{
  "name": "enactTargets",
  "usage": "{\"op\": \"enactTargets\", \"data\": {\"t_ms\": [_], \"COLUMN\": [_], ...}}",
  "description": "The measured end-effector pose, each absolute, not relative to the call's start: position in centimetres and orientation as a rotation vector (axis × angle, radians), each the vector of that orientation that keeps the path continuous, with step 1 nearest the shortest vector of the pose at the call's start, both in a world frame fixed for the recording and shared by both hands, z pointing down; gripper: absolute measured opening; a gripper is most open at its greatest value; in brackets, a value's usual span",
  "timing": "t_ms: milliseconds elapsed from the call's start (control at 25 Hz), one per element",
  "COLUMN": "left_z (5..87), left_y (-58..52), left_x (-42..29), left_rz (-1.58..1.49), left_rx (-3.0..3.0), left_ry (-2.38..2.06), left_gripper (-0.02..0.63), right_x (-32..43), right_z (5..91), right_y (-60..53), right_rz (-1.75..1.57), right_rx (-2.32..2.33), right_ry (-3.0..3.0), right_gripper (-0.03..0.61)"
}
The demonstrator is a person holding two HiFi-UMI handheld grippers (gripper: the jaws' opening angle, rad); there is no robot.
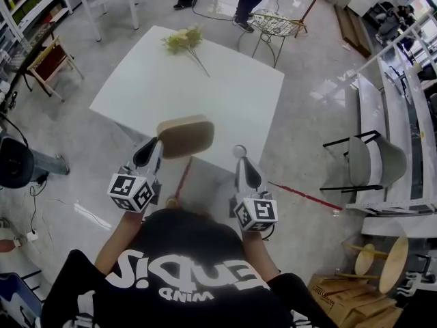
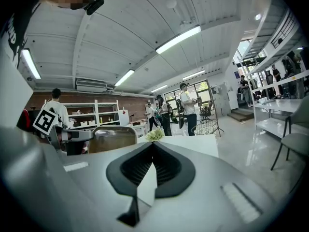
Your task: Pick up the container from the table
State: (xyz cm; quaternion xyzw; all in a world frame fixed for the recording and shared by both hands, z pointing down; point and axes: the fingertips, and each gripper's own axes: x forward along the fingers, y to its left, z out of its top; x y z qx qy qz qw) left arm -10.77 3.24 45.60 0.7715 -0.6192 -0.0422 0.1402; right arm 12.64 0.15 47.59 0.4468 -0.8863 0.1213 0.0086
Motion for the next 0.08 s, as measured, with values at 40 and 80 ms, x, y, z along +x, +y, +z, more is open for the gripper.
{"op": "enactTargets", "data": {"t_ms": [40,80], "left_z": [45.69,45.77], "left_y": [3.21,3.18], "left_x": [-10.84,-10.9], "left_rz": [-0.123,-0.123], "left_rx": [2.226,2.223], "left_ry": [-1.789,-1.79], "left_gripper": [0.038,0.037], "right_x": [12.59,12.55], "right_z": [47.67,47.75], "right_y": [0.08,0.02], "right_rz": [0.38,0.382], "right_rx": [1.395,1.394], "right_ry": [-2.769,-2.768], "right_gripper": [-0.002,-0.002]}}
